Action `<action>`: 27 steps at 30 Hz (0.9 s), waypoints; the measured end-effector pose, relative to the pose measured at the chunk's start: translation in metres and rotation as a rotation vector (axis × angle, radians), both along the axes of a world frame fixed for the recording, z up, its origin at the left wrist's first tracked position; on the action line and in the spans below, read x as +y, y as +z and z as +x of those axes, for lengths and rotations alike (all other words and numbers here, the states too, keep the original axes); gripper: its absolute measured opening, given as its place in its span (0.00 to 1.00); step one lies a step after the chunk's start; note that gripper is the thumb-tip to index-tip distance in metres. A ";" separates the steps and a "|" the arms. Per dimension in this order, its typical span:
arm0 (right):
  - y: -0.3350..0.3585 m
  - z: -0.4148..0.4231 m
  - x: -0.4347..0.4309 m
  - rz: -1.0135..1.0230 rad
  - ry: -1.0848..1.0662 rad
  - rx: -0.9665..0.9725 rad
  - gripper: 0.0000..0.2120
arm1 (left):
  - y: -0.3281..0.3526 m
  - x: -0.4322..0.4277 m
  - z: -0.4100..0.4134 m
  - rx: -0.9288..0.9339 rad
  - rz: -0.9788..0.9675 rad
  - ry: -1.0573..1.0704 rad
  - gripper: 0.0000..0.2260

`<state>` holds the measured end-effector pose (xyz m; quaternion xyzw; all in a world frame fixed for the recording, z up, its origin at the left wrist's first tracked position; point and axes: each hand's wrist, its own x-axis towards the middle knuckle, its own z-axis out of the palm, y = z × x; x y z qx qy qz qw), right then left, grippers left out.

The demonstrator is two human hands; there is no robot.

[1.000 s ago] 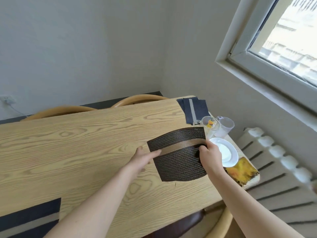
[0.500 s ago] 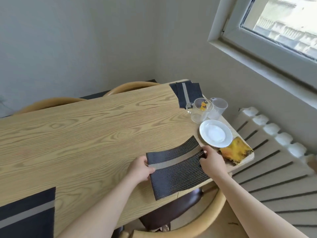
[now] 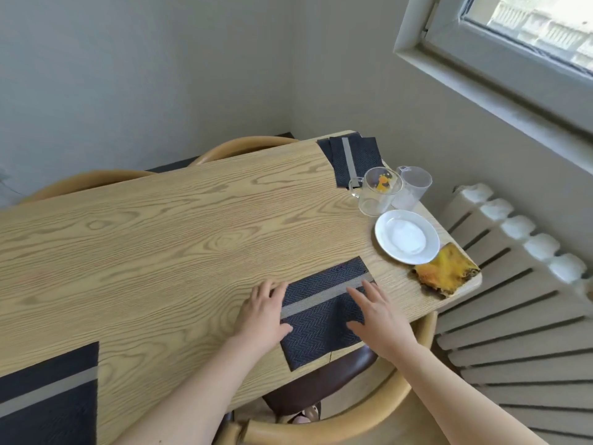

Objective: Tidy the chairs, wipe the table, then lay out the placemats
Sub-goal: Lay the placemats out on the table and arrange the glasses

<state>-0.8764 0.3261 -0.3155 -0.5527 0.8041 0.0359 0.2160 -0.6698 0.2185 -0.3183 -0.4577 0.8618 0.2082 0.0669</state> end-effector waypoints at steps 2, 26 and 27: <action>-0.006 0.008 0.000 0.036 0.034 -0.002 0.36 | 0.000 0.002 -0.005 -0.031 0.090 -0.072 0.38; 0.038 0.004 -0.048 -0.134 -0.027 -0.019 0.24 | 0.038 -0.034 -0.036 -0.051 0.034 -0.229 0.35; 0.047 0.001 -0.057 -0.159 -0.023 -0.021 0.24 | 0.046 -0.041 -0.039 -0.034 0.019 -0.223 0.34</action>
